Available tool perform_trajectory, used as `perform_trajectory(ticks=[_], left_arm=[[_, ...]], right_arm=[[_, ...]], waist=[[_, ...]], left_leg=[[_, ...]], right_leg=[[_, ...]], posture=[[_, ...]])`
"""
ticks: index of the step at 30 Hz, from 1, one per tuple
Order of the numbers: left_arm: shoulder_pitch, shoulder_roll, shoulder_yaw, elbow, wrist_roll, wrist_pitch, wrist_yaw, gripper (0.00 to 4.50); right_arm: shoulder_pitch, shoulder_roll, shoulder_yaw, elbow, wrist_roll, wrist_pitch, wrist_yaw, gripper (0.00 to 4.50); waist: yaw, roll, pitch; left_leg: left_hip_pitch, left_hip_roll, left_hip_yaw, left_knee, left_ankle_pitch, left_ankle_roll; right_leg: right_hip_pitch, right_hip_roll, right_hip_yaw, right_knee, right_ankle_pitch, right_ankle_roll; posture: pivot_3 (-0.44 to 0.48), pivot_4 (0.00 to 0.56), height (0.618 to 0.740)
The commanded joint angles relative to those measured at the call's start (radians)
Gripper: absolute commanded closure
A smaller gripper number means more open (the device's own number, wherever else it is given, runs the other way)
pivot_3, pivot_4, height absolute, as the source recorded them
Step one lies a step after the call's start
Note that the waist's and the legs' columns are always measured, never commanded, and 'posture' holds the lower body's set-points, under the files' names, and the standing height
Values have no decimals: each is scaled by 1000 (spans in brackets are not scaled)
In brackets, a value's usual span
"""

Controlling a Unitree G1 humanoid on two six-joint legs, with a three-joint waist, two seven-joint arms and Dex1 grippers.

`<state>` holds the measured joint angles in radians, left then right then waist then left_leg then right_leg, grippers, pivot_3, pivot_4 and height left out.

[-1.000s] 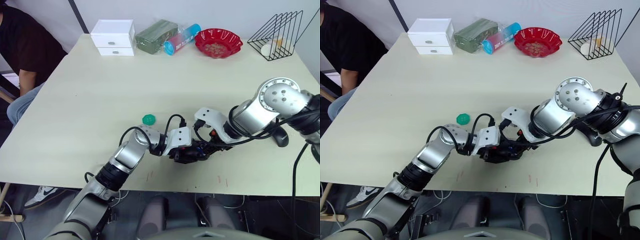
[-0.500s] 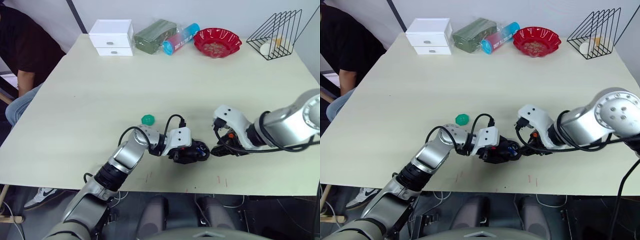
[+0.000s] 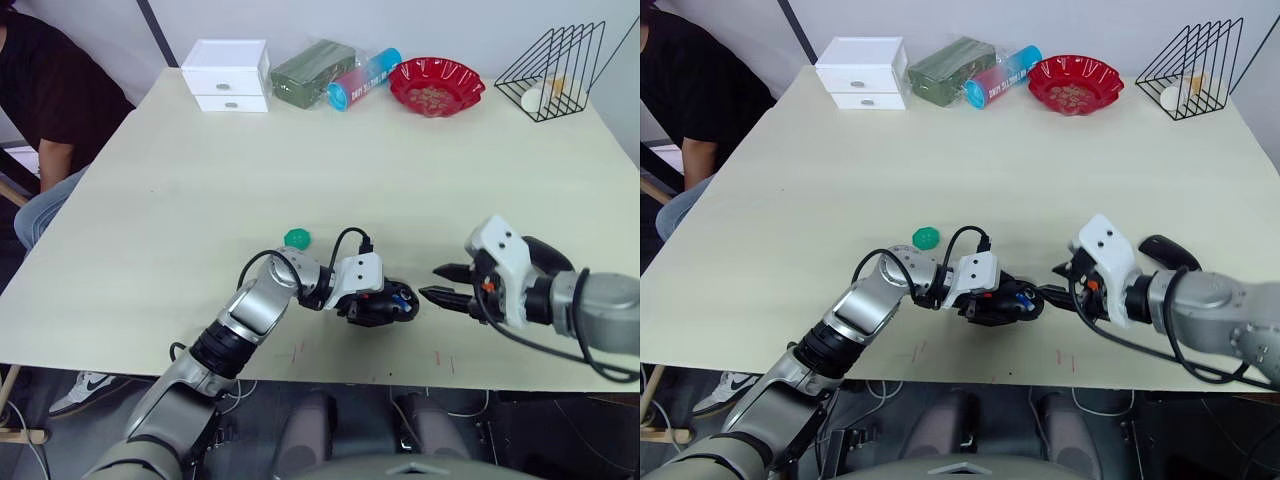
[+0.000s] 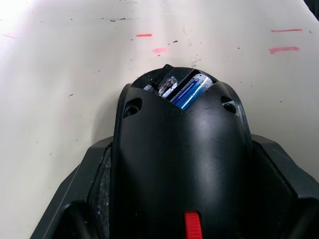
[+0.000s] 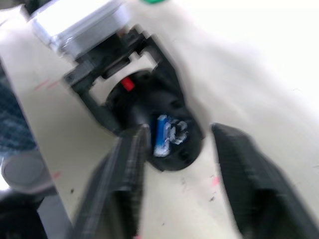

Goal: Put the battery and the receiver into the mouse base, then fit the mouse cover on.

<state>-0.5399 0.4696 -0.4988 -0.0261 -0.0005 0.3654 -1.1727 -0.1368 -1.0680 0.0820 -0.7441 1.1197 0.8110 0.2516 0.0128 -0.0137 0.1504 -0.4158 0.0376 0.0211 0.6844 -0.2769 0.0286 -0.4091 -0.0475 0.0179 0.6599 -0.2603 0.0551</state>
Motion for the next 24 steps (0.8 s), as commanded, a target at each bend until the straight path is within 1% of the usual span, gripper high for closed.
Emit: perform_trajectory(ticks=[1,2,4,8,15,21,24], left_arm=[[21,15,-35,31,20,28,-10,1541],[21,15,-35,30,20,29,-9,1541],[21,14,-37,32,20,29,-8,1541],[20,12,-41,33,21,29,-8,1541],[12,11,-38,46,21,28,-11,1541],[8,11,-40,48,22,29,-14,1541],[9,11,-40,46,21,31,-14,1541]], right_arm=[[62,23,-51,-16,-147,-121,126,3987],[79,34,-56,-10,-171,-134,149,4435],[95,73,-58,27,-216,-169,179,4435],[114,180,7,127,-419,-339,280,4435],[107,318,66,205,-571,-438,358,4435],[99,375,114,244,-676,-490,418,4435],[98,391,117,260,-707,-498,437,4435]], waist=[[-2,0,0],[-2,0,0],[-2,0,0],[-1,-2,0],[-1,-1,0],[0,-1,-1],[0,-1,-1]], left_leg=[[1,0,1,0,0,0],[1,0,1,1,0,0],[1,0,1,1,0,0],[2,0,1,1,0,0],[2,0,1,1,0,0],[2,0,1,2,0,0],[2,0,1,2,0,0]], right_leg=[[0,0,1,0,0,0],[0,0,1,0,0,0],[0,0,1,1,0,0],[1,1,1,1,0,0],[1,1,1,1,0,0],[1,1,1,2,0,0],[1,1,1,2,0,0]], posture=[[0,150,740],[0,150,740],[0,150,740],[0,150,740],[0,150,740],[0,150,740],[0,150,740]])
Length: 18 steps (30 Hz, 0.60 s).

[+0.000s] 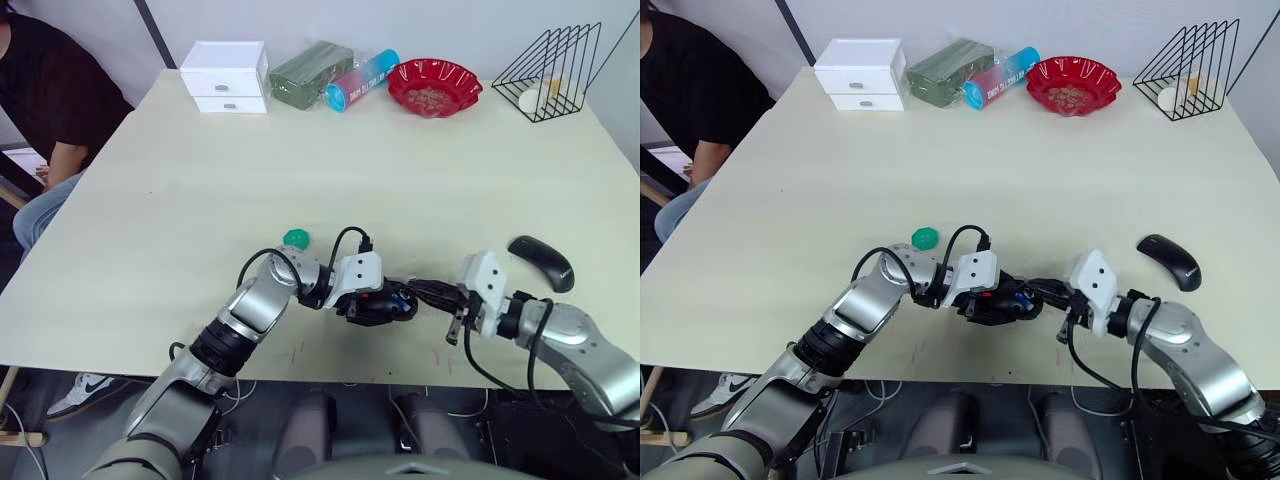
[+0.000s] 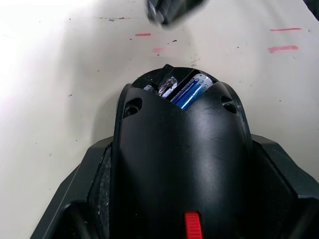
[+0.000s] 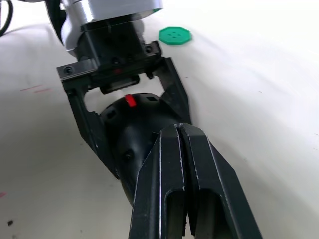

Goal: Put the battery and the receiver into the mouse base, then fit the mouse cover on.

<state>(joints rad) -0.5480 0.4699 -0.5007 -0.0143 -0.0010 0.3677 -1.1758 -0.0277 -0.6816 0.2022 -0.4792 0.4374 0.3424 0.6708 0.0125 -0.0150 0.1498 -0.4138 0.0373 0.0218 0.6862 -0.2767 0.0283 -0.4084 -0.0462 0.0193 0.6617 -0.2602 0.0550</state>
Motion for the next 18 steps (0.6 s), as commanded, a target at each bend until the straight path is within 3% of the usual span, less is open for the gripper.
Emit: perform_trajectory(ticks=[1,18], left_arm=[[19,11,-38,33,21,30,-11,1541],[31,16,-41,7,19,40,-9,1541]], right_arm=[[-10,8,-4,4,-37,-35,24,4435],[-42,79,2,74,-131,-38,76,4435]], waist=[[0,0,0],[0,0,0]], left_leg=[[0,0,0,0,0,0],[0,0,0,0,0,0]], right_leg=[[0,0,0,0,0,0],[0,0,0,1,0,0]], posture=[[0,150,740],[0,150,740]])
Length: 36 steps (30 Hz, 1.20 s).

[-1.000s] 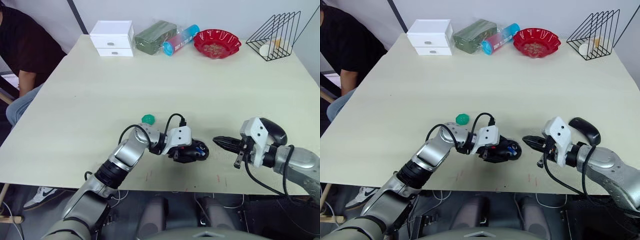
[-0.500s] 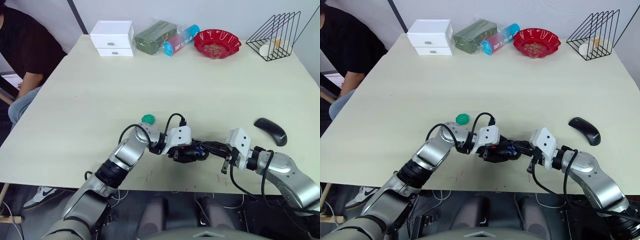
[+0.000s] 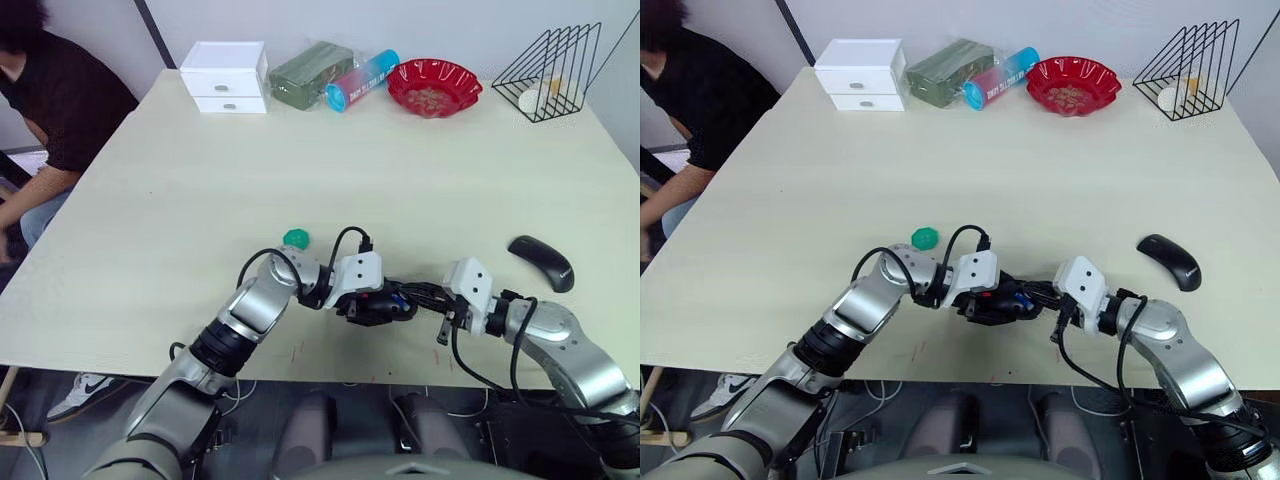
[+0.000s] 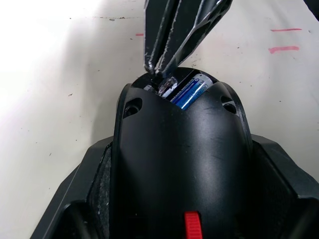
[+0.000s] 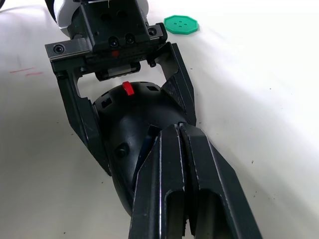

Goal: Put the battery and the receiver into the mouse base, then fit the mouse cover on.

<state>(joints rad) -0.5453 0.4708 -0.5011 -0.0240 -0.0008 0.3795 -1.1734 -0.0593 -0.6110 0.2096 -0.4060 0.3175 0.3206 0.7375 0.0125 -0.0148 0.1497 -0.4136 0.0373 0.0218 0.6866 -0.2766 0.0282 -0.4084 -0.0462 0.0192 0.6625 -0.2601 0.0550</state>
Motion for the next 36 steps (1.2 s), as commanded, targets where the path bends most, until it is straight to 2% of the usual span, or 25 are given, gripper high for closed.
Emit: perform_trajectory(ticks=[1,16,20,22,30,36], left_arm=[[28,16,-40,17,19,29,-13,1541],[28,22,-39,8,15,38,-17,1541],[29,23,-38,4,17,42,-18,1541],[30,23,-38,1,18,44,-18,1541],[29,25,-37,-2,16,53,-23,1541],[21,26,-34,9,16,49,-24,1541]], right_arm=[[-11,10,-2,6,-18,-19,12,4435],[2,15,58,107,-124,38,16,4435],[1,10,84,132,-156,89,5,4435],[0,16,84,135,-160,98,-2,4435],[53,49,-52,61,-44,-92,36,4435],[132,12,-145,16,3,-211,103,4435]], waist=[[0,0,0],[-4,0,-2],[-11,0,-3],[-14,0,-7],[-17,-1,-10],[-20,0,-9]], left_leg=[[0,0,0,0,0,0],[3,0,0,0,0,0],[17,0,1,-3,0,0],[18,0,0,-3,0,0],[17,0,0,-3,0,0],[16,0,1,-3,0,0]], right_leg=[[0,0,0,0,0,0],[3,0,0,1,0,0],[15,0,1,-1,-1,-1],[15,1,1,-1,-1,-2],[15,1,1,-1,-1,-1],[15,1,1,-1,-1,-1]], posture=[[0,150,740],[0,150,740],[0,150,740],[0,150,740],[0,150,740],[0,150,740]])
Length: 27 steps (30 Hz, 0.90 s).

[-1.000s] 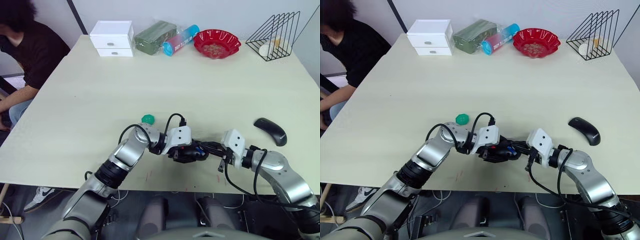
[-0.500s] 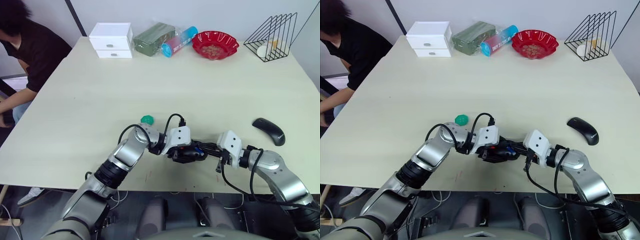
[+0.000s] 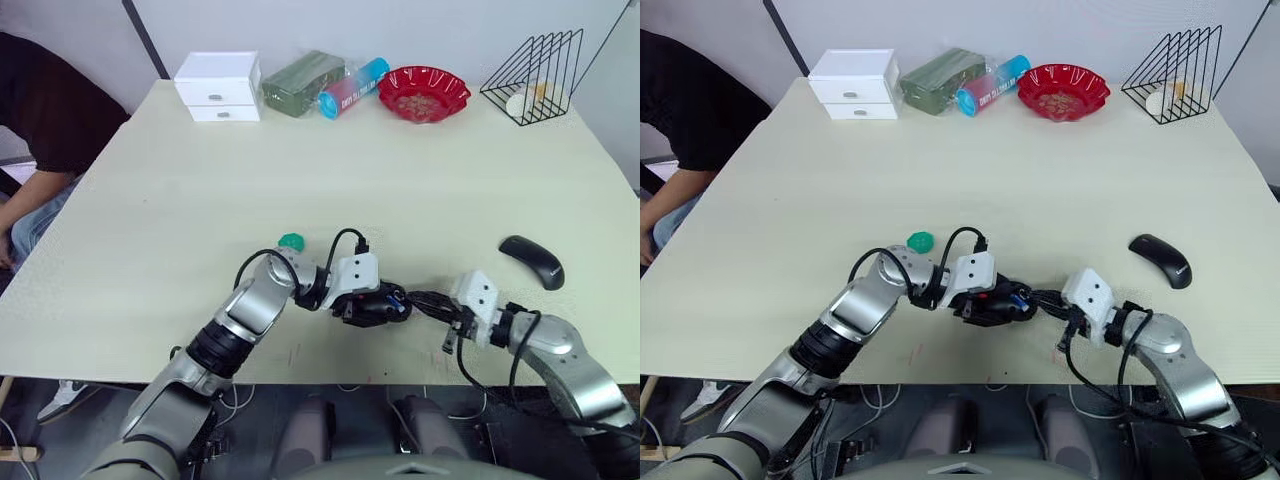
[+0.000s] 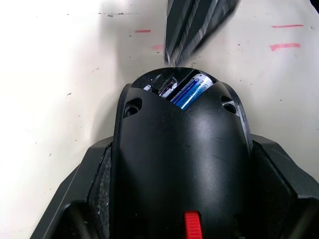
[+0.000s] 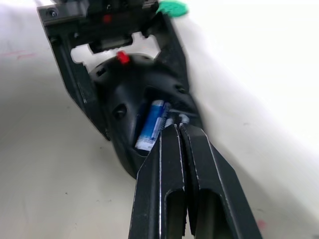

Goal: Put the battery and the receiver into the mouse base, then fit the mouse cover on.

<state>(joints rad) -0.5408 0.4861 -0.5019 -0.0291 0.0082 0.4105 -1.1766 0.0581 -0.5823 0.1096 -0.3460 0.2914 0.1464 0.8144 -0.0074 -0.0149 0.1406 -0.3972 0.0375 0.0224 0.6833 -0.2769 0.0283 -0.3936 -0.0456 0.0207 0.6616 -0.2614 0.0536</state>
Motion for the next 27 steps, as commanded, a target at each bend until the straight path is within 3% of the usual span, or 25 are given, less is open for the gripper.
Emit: perform_trajectory(ticks=[1,6,7,10,14,15,16,18,27], left_arm=[[16,12,-33,14,6,18,-21,1541],[14,20,-25,12,3,21,-24,1541],[13,22,-23,13,1,22,-24,1541],[9,28,-16,13,0,26,-24,1541],[9,35,-12,3,-5,37,-25,1541],[10,35,-11,2,-6,39,-24,1541],[10,36,-11,0,-6,41,-24,1541],[10,39,-11,-4,-8,46,-24,1541],[33,86,5,-53,-25,78,-31,1541]], right_arm=[[34,-33,-62,-51,34,-37,36,4435],[129,-111,-213,-61,203,30,136,4435],[137,-115,-234,-53,209,18,140,4202],[170,-126,-284,-22,212,-61,207,3191],[196,-127,-346,10,276,-86,281,1263],[200,-128,-354,16,283,-91,294,1099],[203,-128,-362,22,291,-95,308,511],[212,-131,-371,31,305,-97,340,63],[234,-115,-425,122,323,-183,439,63]], waist=[[-1,0,0],[3,-1,1],[-2,-1,1],[-3,0,1],[-3,-1,1],[-3,-1,1],[-4,-1,1],[-5,0,1],[-5,0,1]], left_leg=[[0,0,0,0,0,0],[-1,0,0,0,0,0],[0,0,0,0,0,0],[1,0,0,0,0,0],[0,0,0,0,0,0],[0,0,0,0,0,0],[0,0,0,0,0,0],[1,0,0,0,0,0],[1,0,0,0,0,0]], right_leg=[[0,0,0,0,0,0],[0,0,0,-1,0,0],[0,0,0,-1,0,0],[0,0,1,1,0,0],[0,0,1,0,0,0],[0,0,1,0,0,0],[0,0,1,0,0,0],[0,0,1,0,0,0],[0,0,1,0,0,0]], posture=[[0,150,740],[0,150,740],[0,150,740],[0,150,740],[0,150,740],[0,150,740],[0,150,740],[0,150,740],[0,150,740]])
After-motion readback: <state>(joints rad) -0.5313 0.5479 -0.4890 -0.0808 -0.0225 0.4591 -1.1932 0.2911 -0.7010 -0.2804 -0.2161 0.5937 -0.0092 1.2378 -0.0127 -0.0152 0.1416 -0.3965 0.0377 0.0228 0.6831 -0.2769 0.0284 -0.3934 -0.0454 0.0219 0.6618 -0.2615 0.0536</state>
